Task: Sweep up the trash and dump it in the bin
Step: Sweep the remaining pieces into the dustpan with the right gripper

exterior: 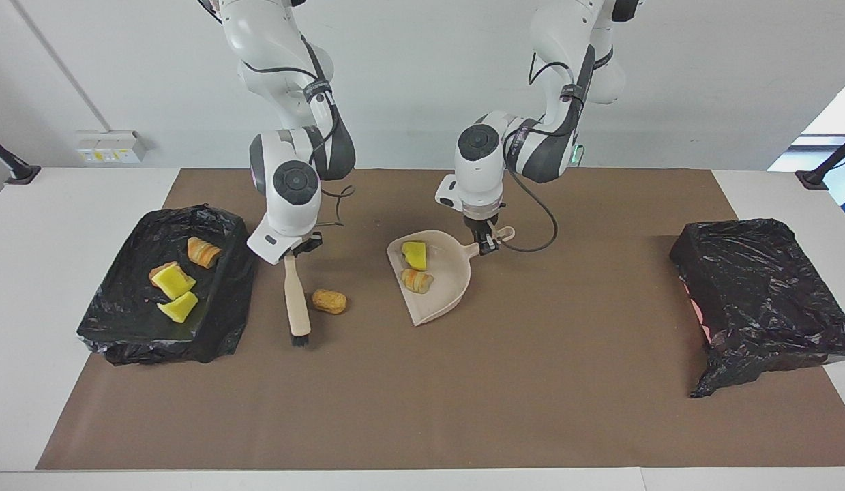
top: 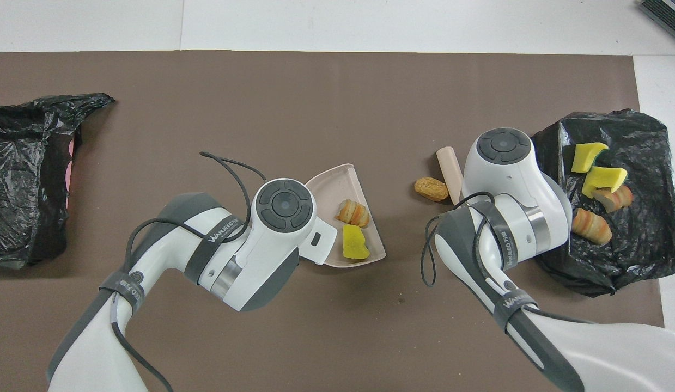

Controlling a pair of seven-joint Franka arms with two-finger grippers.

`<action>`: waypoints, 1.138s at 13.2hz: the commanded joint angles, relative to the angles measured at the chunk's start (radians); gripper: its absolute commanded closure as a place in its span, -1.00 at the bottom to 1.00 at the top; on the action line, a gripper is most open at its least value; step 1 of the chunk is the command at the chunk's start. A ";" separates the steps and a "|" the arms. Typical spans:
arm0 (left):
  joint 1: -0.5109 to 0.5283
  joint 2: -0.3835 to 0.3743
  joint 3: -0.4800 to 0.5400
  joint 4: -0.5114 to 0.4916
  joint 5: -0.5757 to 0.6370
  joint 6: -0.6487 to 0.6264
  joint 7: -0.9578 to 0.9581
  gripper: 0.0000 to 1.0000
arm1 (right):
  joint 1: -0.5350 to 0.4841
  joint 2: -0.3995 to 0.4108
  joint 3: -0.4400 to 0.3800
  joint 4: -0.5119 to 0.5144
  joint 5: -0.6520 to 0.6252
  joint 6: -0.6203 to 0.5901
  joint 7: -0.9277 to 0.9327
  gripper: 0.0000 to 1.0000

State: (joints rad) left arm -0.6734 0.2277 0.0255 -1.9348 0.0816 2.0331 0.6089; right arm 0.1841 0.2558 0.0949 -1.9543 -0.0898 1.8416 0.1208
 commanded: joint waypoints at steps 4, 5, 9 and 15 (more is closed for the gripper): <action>0.012 -0.042 -0.001 -0.058 0.001 0.006 -0.004 1.00 | 0.129 -0.039 0.011 -0.046 0.350 0.028 0.013 1.00; 0.012 -0.042 -0.001 -0.058 0.001 0.006 -0.003 1.00 | 0.144 -0.044 0.011 -0.046 0.431 0.028 0.017 1.00; 0.014 -0.042 -0.001 -0.058 0.001 0.006 0.002 1.00 | 0.190 -0.050 0.012 -0.038 0.610 0.027 0.069 1.00; 0.064 -0.037 0.001 -0.047 0.001 0.015 0.167 1.00 | 0.193 -0.099 0.009 -0.025 0.501 0.019 0.173 1.00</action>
State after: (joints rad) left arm -0.6386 0.2177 0.0272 -1.9472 0.0816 2.0335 0.7082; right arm 0.3808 0.2198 0.0987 -1.9630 0.4666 1.8465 0.2191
